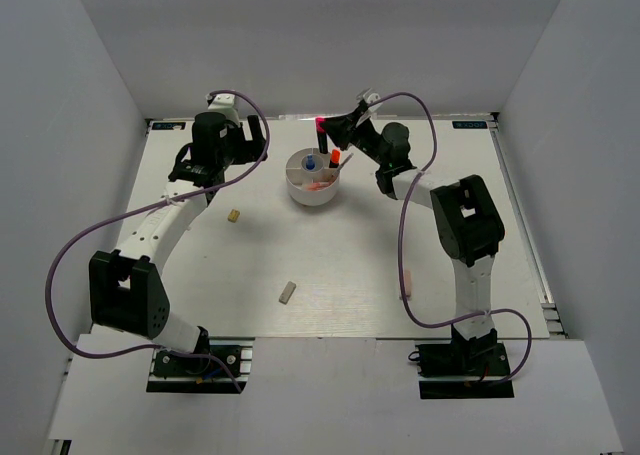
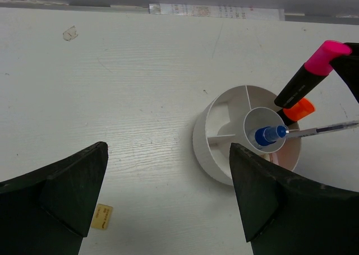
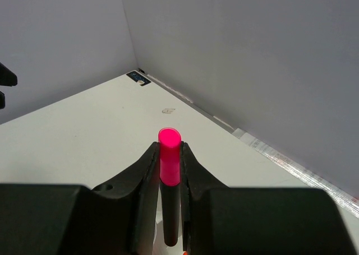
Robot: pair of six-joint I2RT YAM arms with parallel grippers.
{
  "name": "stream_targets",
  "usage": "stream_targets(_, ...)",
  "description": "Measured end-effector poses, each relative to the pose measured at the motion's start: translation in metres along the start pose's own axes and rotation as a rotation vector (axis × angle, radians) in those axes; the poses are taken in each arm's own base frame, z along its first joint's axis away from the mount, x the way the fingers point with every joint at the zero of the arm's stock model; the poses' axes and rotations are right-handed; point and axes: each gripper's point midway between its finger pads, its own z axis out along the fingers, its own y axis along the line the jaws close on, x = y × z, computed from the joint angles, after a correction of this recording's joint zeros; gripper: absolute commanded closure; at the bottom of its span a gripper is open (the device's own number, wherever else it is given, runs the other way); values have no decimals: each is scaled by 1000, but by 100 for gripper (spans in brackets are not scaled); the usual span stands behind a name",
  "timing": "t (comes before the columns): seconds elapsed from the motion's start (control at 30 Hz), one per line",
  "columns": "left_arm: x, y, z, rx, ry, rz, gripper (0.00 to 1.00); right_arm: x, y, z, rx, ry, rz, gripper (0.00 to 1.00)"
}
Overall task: Sort the stationery into containers
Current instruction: Place the pen in the storage box.
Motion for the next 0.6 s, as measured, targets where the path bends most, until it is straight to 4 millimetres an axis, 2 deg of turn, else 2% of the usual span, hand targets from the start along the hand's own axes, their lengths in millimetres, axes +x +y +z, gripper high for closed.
stream_targets(0.3, 0, 0, 0, 0, 0, 0, 2, 1, 0, 0, 0, 3, 6, 100)
stream_targets(0.37, 0, 0, 0, -1, 1, 0, 2, 1, 0, 0, 0, 4, 7, 90)
stream_targets(0.6, 1, 2, 0, -5, 4, -2, 2, 16, -2, -1, 5, 26, 18, 79)
